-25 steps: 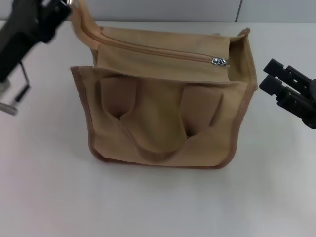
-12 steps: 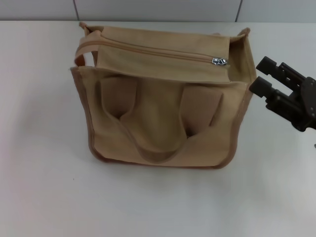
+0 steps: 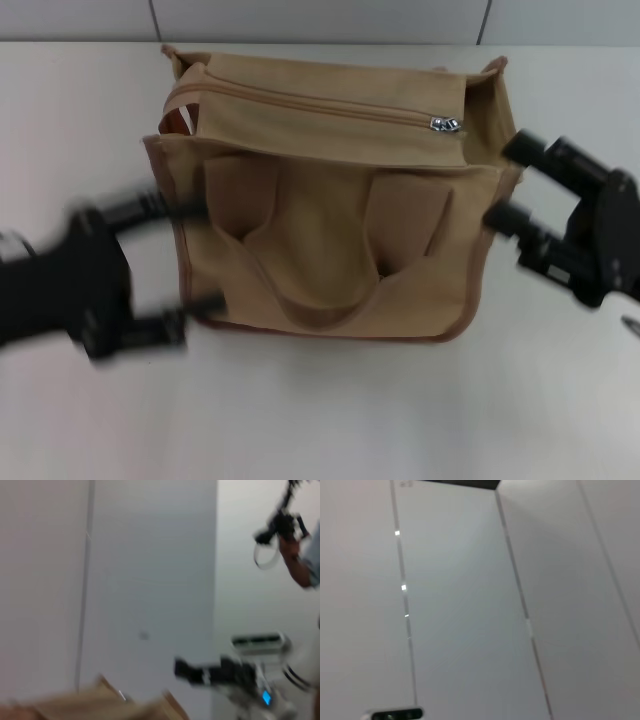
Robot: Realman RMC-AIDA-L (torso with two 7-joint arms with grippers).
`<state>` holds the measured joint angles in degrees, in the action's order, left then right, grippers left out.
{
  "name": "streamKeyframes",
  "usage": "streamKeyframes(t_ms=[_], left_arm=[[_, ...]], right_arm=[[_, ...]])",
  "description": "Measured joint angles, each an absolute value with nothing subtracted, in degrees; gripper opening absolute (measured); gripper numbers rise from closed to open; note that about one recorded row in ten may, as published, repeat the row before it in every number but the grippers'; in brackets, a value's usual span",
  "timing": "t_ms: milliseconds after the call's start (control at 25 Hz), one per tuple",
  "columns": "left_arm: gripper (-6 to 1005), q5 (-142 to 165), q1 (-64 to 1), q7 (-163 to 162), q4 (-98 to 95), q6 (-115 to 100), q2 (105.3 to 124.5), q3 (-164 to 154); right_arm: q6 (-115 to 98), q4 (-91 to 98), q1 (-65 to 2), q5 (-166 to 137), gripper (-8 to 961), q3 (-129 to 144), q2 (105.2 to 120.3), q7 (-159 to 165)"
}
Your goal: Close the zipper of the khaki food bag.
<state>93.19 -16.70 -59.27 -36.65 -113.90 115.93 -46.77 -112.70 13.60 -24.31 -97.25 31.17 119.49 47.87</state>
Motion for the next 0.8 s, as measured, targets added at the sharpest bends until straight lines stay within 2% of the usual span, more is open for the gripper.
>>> streamKeyframes(t_ms=[120,280,800], left_arm=[[801,103.93,-15.95,-55.98,-35.46,-112.80,117.55,-46.76],[801,108.25,-15.52,-55.32,-34.27,-111.66,118.36,-46.59],[802,109.36,-15.24,-49.30,-27.69,-108.45,118.23,-45.97]], right_arm=[[-114.43,13.80,-23.78,-97.28,711,36.94,119.38,42.89],[-114.54,14.07,-23.54,-97.76,711,42.69,119.34,39.93],[-104.17,12.48,-23.54,-102.48,710,50.11,119.57,37.61]])
